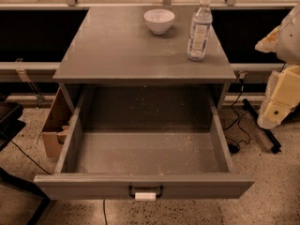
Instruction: Place blue plastic bottle into top drawer
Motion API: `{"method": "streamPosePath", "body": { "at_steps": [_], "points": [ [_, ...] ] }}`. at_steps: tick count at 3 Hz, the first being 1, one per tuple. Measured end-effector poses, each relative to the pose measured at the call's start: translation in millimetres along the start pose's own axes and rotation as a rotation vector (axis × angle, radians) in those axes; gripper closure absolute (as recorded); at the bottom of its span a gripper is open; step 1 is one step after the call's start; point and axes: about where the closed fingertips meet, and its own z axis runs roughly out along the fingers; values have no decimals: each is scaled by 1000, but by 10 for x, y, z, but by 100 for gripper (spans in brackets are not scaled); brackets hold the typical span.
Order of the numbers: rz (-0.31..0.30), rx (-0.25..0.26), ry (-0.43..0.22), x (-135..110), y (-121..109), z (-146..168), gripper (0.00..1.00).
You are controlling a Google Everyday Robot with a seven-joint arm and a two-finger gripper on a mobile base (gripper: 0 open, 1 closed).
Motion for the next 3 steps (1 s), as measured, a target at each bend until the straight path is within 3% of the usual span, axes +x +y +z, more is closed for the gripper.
{"method": "streamPosePath", "body": {
  "at_steps": [1, 2, 3],
  "points": [
    [0, 0, 0, 0, 0, 0, 0],
    [20, 13, -75, -108, -117, 100, 0],
    [80, 41, -306, -448, -557, 373, 0]
  ]
}}
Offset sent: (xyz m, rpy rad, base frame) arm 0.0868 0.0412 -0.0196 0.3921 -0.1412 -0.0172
